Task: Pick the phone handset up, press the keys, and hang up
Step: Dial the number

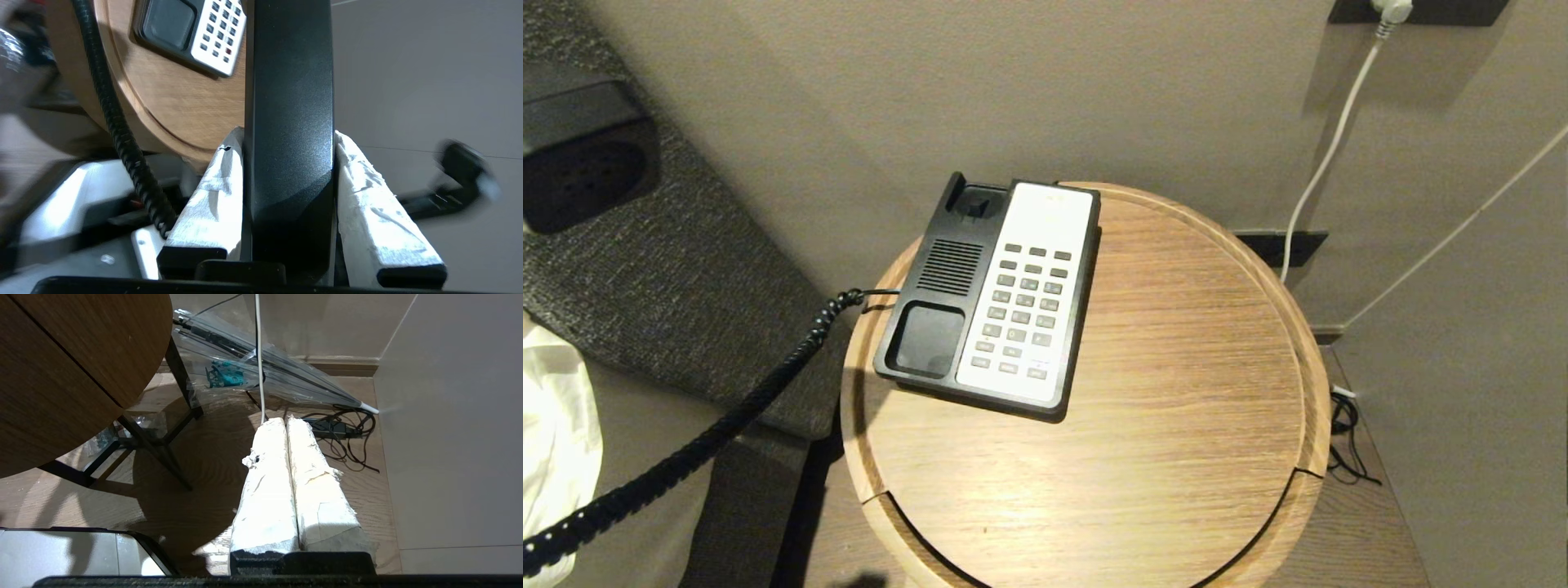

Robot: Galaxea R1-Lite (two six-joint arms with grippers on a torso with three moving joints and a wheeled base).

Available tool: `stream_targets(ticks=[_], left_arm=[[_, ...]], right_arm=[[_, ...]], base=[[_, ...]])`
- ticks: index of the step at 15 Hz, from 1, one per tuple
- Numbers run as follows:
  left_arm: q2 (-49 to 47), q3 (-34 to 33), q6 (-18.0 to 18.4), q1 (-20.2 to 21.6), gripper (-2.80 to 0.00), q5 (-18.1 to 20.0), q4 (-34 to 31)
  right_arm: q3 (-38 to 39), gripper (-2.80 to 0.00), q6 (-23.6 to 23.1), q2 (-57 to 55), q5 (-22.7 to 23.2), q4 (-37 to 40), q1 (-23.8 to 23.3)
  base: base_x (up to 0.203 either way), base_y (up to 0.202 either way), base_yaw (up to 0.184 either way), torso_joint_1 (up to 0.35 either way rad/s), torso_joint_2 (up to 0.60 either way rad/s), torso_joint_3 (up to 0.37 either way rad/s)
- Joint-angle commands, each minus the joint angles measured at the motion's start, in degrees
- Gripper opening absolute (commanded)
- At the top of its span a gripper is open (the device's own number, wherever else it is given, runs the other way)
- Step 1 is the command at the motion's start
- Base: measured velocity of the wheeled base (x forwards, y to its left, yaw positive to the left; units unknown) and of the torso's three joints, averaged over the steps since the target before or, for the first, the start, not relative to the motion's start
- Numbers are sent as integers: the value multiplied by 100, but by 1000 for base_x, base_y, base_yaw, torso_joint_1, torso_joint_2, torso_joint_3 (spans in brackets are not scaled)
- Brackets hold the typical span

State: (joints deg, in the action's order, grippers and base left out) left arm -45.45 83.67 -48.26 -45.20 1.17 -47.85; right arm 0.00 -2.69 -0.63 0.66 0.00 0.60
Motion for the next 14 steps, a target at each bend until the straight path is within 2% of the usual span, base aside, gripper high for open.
stream_targets(ticks=[1, 2, 5, 7, 8, 10, 12, 14], left_arm=[[482, -120, -75, 11, -280, -6, -1], [395, -86, 127, 19, -280, -11, 20], [194, 40, 1140, 181, -280, -19, 63], [204, 27, 1222, 241, -280, -20, 56], [230, 27, 1214, 249, -280, -20, 65], [208, 40, 1209, 253, -280, -12, 83], [215, -9, 1192, 266, -280, -3, 78], [212, 66, 1196, 266, -280, -2, 73]], right_arm=[[0, -280, -3, -3, 4, 0, 2], [0, -280, -3, 2, 4, 0, 2], [-17, -280, -197, -7, 48, 43, 2], [-39, -280, -91, -4, 5, -14, 2], [-298, -280, -1, -1, 71, 85, 2], [-1489, -280, 188, -2, 387, 970, 2], [-3512, -280, 488, -187, 712, 2181, 2], [-5446, -280, 1196, -1046, 946, 2826, 8]], base=[[0, 0, 0, 0, 0, 0], [0, 0, 0, 0, 0, 0], [0, 0, 0, 0, 0, 0], [0, 0, 0, 0, 0, 0], [0, 0, 0, 0, 0, 0], [0, 0, 0, 0, 0, 0], [0, 0, 0, 0, 0, 0], [0, 0, 0, 0, 0, 0]])
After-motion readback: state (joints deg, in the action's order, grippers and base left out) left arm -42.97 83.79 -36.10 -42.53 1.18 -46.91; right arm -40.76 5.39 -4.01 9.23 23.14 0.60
